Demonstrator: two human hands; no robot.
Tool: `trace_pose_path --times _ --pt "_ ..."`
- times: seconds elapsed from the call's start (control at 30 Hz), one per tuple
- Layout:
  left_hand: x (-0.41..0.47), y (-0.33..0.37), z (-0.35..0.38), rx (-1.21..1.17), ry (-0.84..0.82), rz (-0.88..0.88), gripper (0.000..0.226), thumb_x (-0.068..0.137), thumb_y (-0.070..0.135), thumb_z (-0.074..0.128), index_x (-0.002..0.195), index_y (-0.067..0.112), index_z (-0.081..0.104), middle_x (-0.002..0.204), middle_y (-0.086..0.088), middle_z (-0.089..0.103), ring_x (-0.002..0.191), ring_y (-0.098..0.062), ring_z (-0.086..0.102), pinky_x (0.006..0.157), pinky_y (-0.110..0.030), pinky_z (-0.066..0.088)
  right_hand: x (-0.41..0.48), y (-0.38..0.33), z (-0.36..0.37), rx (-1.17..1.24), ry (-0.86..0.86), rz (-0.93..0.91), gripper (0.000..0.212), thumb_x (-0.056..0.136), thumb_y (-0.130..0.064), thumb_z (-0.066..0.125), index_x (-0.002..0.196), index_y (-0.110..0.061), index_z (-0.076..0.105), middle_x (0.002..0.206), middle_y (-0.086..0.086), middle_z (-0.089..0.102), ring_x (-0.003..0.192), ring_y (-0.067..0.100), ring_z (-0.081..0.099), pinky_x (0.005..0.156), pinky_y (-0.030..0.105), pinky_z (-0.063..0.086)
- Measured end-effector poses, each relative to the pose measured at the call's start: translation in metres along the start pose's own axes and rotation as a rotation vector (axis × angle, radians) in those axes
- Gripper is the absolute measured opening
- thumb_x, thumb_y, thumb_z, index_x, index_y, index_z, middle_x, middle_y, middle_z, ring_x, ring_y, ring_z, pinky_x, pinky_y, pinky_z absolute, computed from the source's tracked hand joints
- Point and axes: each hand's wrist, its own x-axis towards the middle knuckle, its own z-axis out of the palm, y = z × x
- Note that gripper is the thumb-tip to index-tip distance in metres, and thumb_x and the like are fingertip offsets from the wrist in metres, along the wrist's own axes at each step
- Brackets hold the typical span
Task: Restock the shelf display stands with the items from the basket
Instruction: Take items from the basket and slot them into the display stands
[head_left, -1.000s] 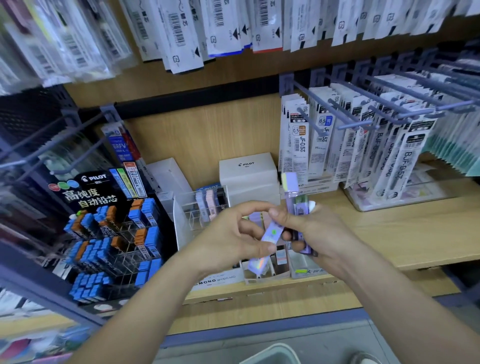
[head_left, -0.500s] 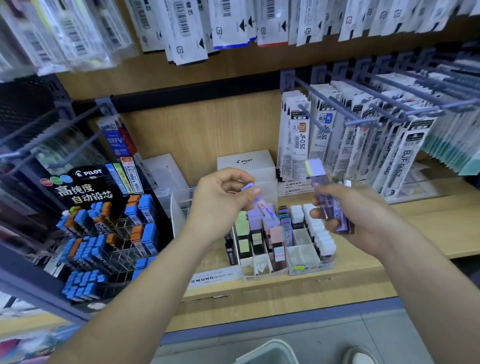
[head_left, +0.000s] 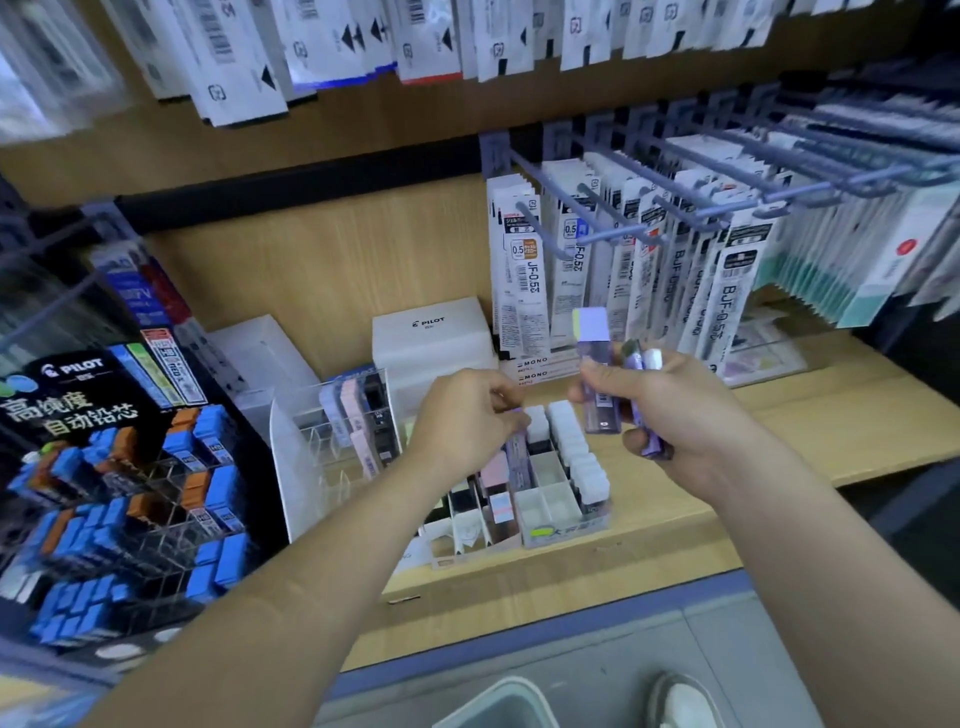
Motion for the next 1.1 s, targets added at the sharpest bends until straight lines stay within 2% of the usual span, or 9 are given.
trace_pose_path --times 0.13,0.23,0.37,0.5,0.57,0.67,0.77,0.93,1.1 --pt "0.0 -0.004 0.007 0.141 0.021 0.076 0.002 0.077 0.027 0.076 0.076 0.027 0.074 0.071 0.017 0.062 0.087 -0.012 0.049 0.066 -0.022 0.031 0.001 0.003 -0.005 -0.02 -0.019 0.024 0.008 0.087 -0.014 0.071 0.089 -0.019 0.066 0.075 0.003 0.07 0.064 0.013 0.05 0.036 0.019 0.026" --pt "0.001 -0.006 0.009 0.254 -0.019 0.119 0.007 0.08 0.028 0.072 0.085 0.028 0.077 0.071 0.018 0.057 0.087 -0.011 0.037 0.067 -0.022 0.024 0.003 0.005 -0.007 -0.023 -0.011 0.066 0.015 0.082 -0.013 0.076 0.086 -0.021 0.065 0.07 -0.002 0.062 0.064 0.013 0.042 0.037 0.019 0.028" --pt "0.005 -0.004 0.015 0.464 -0.047 0.164 0.008 0.079 0.027 0.069 0.082 0.028 0.076 0.081 0.008 0.066 0.088 -0.016 0.039 0.073 -0.028 0.036 0.005 0.008 -0.01 -0.034 -0.049 0.079 0.02 0.08 -0.009 0.077 0.086 -0.021 0.063 0.066 -0.004 0.062 0.075 0.021 0.04 0.039 0.02 0.026" --pt "0.008 0.002 0.018 0.575 -0.031 0.156 0.008 0.08 0.025 0.065 0.084 0.025 0.072 0.087 0.003 0.063 0.086 -0.017 0.038 0.071 -0.029 0.035 0.004 0.007 -0.007 -0.038 -0.062 0.062 0.026 0.073 -0.005 0.08 0.087 -0.016 0.062 0.07 0.002 0.064 0.067 0.018 0.044 0.04 0.021 0.023" --pt "0.008 0.005 0.012 0.404 0.003 0.117 0.012 0.084 0.023 0.061 0.083 0.023 0.072 0.085 0.003 0.068 0.084 -0.017 0.046 0.069 -0.028 0.039 0.004 0.007 -0.006 -0.031 -0.062 0.057 0.028 0.072 -0.003 0.08 0.086 -0.015 0.06 0.071 0.003 0.062 0.067 0.017 0.047 0.038 0.021 0.023" --pt "0.001 0.024 -0.008 -0.358 0.027 -0.076 0.019 0.093 0.017 0.055 0.091 0.014 0.073 0.08 0.0 0.07 0.061 -0.007 0.057 0.062 -0.025 0.046 0.005 0.007 -0.007 -0.045 -0.077 0.053 0.03 0.072 -0.003 0.081 0.087 -0.015 0.059 0.076 0.006 0.061 0.073 0.021 0.045 0.039 0.022 0.022" --pt "-0.01 0.042 -0.031 -0.921 -0.171 -0.134 0.022 0.097 0.017 0.051 0.109 0.009 0.068 0.087 -0.009 0.066 0.061 -0.013 0.058 0.061 -0.025 0.052 0.003 0.006 -0.006 -0.046 -0.143 0.065 0.028 0.074 -0.005 0.079 0.091 -0.013 0.059 0.079 0.008 0.065 0.066 0.016 0.049 0.037 0.02 0.022" --pt "-0.017 0.041 -0.052 -1.013 -0.367 -0.008 0.029 0.086 0.006 0.057 0.114 0.008 0.063 0.087 -0.006 0.07 0.074 -0.014 0.064 0.069 -0.022 0.053 -0.008 0.001 -0.004 0.119 -0.326 0.094 0.044 0.085 -0.002 0.065 0.127 0.005 0.053 0.081 0.012 0.07 0.054 0.004 0.063 0.037 0.015 0.019" --pt "-0.02 0.031 -0.061 -1.006 -0.347 0.047 0.03 0.075 0.012 0.066 0.105 0.015 0.065 0.072 0.002 0.064 0.063 -0.012 0.055 0.056 -0.018 0.044 -0.014 -0.004 -0.003 0.171 -0.472 0.146 0.036 0.073 -0.011 0.064 0.109 -0.006 0.065 0.076 0.012 0.069 0.055 0.011 0.058 0.032 0.012 0.023"
